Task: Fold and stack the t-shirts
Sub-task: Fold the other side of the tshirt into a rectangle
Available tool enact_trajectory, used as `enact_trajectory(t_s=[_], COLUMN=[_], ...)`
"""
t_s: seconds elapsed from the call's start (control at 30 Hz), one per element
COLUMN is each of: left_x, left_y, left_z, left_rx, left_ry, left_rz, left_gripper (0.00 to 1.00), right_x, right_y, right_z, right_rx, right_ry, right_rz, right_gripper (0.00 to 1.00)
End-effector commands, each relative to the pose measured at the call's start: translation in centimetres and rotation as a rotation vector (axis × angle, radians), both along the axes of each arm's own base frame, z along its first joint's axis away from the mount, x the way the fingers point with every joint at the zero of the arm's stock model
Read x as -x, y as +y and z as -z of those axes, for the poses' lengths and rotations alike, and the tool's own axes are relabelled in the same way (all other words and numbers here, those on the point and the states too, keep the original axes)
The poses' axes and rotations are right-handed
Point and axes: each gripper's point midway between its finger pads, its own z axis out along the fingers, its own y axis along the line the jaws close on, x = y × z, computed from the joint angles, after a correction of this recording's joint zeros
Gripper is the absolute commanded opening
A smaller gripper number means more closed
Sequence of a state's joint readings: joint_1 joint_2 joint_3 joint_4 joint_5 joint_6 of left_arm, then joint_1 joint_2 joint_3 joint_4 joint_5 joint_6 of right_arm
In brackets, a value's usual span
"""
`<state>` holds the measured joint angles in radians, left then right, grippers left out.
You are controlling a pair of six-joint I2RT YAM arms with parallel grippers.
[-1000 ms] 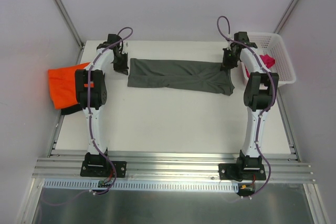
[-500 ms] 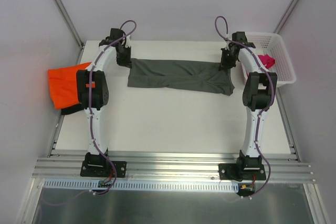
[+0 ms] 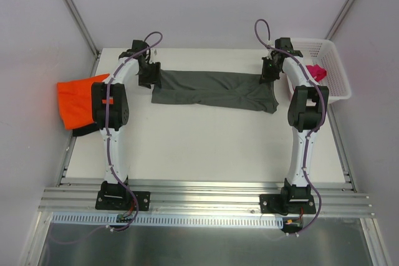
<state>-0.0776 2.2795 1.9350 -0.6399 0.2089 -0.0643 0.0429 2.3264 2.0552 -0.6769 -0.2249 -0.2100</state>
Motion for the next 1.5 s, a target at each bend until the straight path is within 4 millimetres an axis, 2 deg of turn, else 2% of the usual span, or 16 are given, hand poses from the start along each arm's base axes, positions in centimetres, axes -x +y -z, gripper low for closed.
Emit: enact_trajectory(t_s=[0.0,0.23,0.33,0.53,0.57,0.67,0.97,1.23,1.47], left_x=[0.7,1.3,1.3,1.2,1.2,1.1,-0.2,-0.6,-1.2], left_y=[-0.6,-1.3,-1.3,-0.8,-0.6,-0.3,0.6,0.6,0.6], left_z=[-1.9,-1.5,-1.6,-2.1,-2.1,-2.4,-4.9,-7.2,-6.7], left_rx=[0.041,0.080,0.078,0.052,0.046,0.030,-0.014,-0.011,-0.028], left_ry=[-0.012,0.010,0.011,-0.003,-0.002,-0.013,-0.085,-0.139,-0.143], left_rz=[0.014,0.029,0.023,0.002,0.000,-0.007,-0.035,-0.024,-0.009], left_gripper=[0.51,0.39,0.20,0.19,0.09,0.01,0.00,0.00,0.00], right_x=[-1.3,-1.4,-1.4,-1.4,-1.4,-1.5,-1.6,-1.8,-2.5], right_y=[0.5,0.5,0.5,0.7,0.8,0.9,0.8,0.7,0.5], right_z=[-2.6,-2.6,-2.6,-2.5,-2.5,-2.7,-3.2,-4.0,-3.7], right_rx=[-0.020,-0.019,-0.020,-0.019,-0.020,-0.019,-0.013,-0.010,0.008], right_ry=[-0.072,-0.073,-0.073,-0.073,-0.073,-0.077,-0.089,-0.109,-0.121], right_rz=[-0.010,-0.006,-0.007,-0.008,-0.009,-0.011,-0.009,-0.007,-0.007], right_gripper=[0.00,0.01,0.01,0.00,0.01,0.01,0.01,0.01,0.01])
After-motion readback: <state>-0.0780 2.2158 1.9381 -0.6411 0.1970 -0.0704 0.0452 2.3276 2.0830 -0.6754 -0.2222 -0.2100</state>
